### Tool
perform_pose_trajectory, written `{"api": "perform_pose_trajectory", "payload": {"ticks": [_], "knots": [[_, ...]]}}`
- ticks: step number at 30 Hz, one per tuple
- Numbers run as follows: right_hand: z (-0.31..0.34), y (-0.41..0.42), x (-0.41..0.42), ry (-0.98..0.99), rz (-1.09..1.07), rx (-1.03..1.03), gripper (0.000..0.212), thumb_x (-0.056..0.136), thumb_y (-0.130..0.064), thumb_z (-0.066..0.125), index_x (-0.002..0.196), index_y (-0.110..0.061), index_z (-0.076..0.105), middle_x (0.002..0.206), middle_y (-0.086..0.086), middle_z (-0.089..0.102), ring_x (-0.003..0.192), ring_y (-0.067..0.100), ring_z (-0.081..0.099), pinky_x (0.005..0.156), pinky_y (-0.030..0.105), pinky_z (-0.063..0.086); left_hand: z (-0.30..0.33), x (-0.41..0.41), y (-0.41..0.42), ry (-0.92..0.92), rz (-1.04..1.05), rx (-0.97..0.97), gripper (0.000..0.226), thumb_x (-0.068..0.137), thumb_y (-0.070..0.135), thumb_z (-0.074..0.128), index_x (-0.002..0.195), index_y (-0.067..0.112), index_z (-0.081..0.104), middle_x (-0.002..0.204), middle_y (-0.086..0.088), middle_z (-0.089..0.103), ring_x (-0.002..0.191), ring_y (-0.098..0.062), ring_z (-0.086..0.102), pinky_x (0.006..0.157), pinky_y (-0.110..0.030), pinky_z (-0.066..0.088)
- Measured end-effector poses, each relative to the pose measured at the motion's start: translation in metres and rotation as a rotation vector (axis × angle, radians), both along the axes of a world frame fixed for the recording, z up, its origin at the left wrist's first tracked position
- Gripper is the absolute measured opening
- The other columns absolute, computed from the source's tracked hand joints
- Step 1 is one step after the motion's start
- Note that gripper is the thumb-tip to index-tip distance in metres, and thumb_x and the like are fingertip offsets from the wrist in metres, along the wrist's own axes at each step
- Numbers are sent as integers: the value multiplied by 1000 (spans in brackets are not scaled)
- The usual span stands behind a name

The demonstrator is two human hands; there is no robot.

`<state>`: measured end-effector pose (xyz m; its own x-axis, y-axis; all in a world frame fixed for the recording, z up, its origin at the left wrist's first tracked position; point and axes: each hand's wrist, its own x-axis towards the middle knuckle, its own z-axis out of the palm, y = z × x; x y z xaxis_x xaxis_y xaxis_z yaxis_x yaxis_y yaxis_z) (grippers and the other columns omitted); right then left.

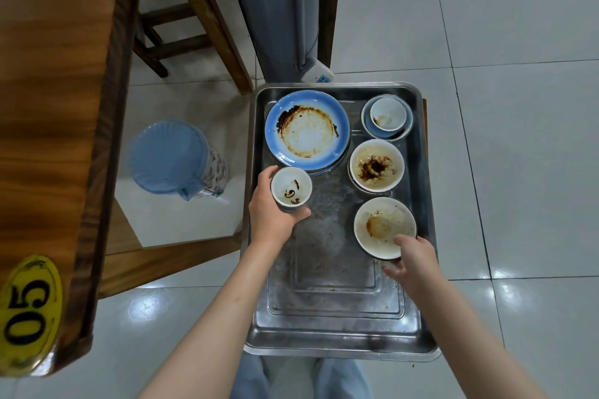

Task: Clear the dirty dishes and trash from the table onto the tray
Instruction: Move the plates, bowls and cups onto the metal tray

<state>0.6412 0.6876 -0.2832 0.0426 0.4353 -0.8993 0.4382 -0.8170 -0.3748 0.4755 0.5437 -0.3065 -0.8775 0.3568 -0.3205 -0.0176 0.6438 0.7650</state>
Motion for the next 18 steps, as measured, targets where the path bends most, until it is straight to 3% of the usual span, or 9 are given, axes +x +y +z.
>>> {"api": "perform_pose_trajectory", "payload": {"ticks": [4,7,11,15,18], "knots": [[1,-3,0,-32,37,52,53,92,-10,52,140,-11,30,128,12,42,113,29,44,90,43,43,2,0,-3,-38,9,-13,98,51,19,92,130,32,35,109,20,46,104,-4,43,85,-24,36],[4,-5,0,-70,106,129,56,90,-13,53,141,-10,29,120,7,42,105,24,42,98,45,42,6,0,-4,-59,7,-28,107,51,19,91,137,32,29,121,13,47,116,-11,43,91,-26,34],[18,-9,-3,-129,215,231,64,87,-16,55,143,-10,25,140,13,38,122,32,42,101,45,37,23,2,-5,13,-34,-63,113,52,27,91,141,35,21,142,2,34,130,-16,32,96,-28,28],[42,-12,-9,-91,346,381,73,86,-19,59,147,-15,19,149,9,28,131,31,36,106,46,34,50,3,-7,75,-65,-48,113,55,32,90,141,40,17,146,5,27,133,-14,26,100,-30,26],[67,-20,-15,-5,444,456,74,85,-24,63,146,-21,21,147,5,31,129,28,38,102,43,39,77,5,-13,106,-96,-51,114,56,39,88,141,44,12,148,11,22,135,-11,21,100,-28,22]]}}
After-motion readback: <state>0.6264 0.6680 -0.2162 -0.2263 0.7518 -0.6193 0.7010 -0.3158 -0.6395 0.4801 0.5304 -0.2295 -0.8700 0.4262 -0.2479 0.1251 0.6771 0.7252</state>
